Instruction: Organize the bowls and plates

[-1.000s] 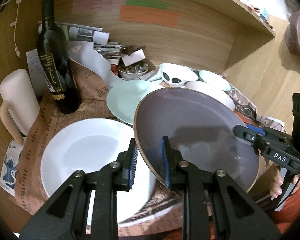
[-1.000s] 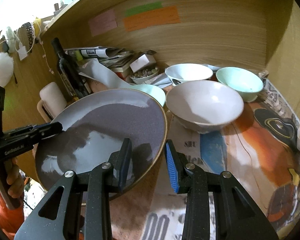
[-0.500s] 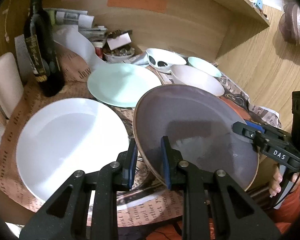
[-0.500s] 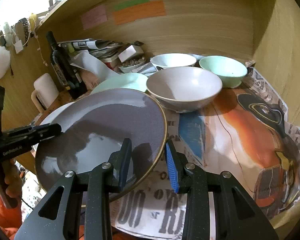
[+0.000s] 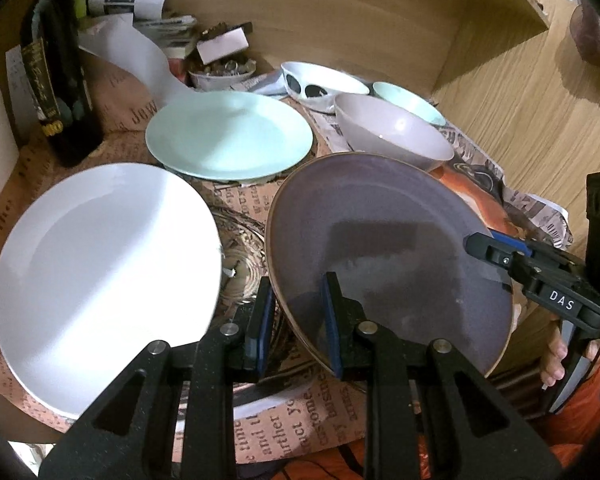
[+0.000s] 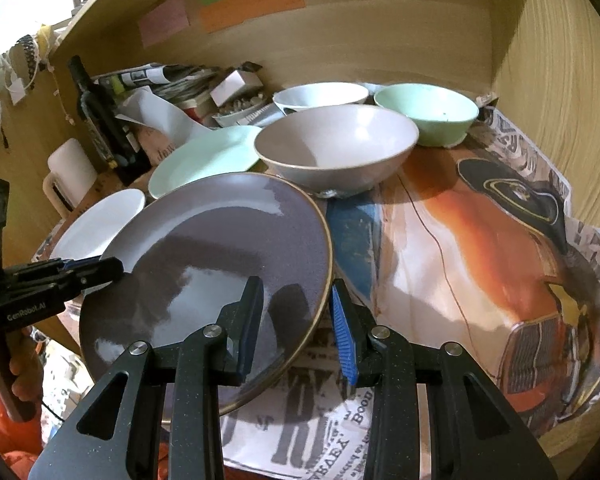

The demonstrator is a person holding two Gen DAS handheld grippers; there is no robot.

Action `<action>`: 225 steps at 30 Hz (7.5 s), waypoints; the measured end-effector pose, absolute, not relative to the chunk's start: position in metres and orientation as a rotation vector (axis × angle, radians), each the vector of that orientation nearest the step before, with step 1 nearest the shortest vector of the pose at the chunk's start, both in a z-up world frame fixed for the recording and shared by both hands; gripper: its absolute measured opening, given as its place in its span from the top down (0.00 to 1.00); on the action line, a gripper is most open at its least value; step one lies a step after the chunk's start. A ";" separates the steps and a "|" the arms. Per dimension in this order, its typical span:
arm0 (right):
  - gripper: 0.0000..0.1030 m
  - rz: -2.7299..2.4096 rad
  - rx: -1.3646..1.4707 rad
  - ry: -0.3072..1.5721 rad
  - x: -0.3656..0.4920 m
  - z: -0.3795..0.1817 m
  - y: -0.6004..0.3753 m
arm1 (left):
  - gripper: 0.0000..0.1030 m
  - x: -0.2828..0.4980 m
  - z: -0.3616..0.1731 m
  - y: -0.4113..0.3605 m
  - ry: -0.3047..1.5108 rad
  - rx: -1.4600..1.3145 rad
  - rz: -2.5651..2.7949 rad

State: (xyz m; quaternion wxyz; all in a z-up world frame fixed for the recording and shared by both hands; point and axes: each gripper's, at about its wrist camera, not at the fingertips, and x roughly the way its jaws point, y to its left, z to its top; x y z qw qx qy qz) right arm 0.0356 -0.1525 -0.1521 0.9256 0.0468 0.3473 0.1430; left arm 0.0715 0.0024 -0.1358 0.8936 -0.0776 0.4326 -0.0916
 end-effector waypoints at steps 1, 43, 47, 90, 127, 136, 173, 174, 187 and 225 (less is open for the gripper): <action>0.70 0.293 0.097 0.717 0.037 -0.154 -0.153 | 0.78 0.073 -0.137 0.002 0.902 -0.161 -0.190; 0.29 0.348 0.046 0.454 0.012 -0.096 -0.124 | 0.14 0.027 -0.068 0.036 0.584 -0.071 0.014; 0.29 0.397 0.038 0.446 0.014 -0.094 -0.102 | 0.10 0.017 -0.064 0.055 0.557 -0.079 0.058; 0.73 0.497 -0.021 0.836 0.105 -0.163 0.038 | 0.55 0.025 -0.145 0.211 0.795 -0.269 0.135; 0.75 0.509 -0.022 0.756 0.093 -0.149 0.039 | 0.73 0.021 -0.122 0.188 0.766 -0.243 0.091; 0.75 0.497 -0.004 0.696 0.084 -0.134 0.019 | 0.73 0.023 -0.103 0.167 0.722 -0.211 0.059; 0.75 0.385 0.068 0.656 0.051 -0.135 -0.106 | 0.73 0.049 -0.100 0.045 0.759 -0.116 -0.087; 0.75 0.380 0.070 0.663 0.051 -0.137 -0.111 | 0.73 0.049 -0.102 0.043 0.763 -0.117 -0.090; 0.75 0.350 0.088 0.723 0.051 -0.158 -0.143 | 0.72 0.064 -0.127 0.012 0.832 -0.109 -0.124; 0.73 0.287 0.056 0.729 0.047 -0.158 -0.163 | 0.61 0.071 -0.139 -0.009 0.811 -0.006 -0.127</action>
